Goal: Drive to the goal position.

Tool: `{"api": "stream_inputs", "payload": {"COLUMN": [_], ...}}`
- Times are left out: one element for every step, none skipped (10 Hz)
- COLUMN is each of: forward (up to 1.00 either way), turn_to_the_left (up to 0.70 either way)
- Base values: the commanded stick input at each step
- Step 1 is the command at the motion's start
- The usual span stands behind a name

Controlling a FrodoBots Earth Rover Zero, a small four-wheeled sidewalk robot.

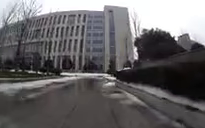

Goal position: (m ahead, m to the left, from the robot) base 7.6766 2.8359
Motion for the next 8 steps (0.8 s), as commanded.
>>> {"api": "stream_inputs", "payload": {"forward": [1.00,1.00,1.00,1.00,1.00,1.00,1.00,1.00], "turn_to_the_left": [0.00,0.00,0.00,0.00,0.00,0.00,0.02,0.25]}}
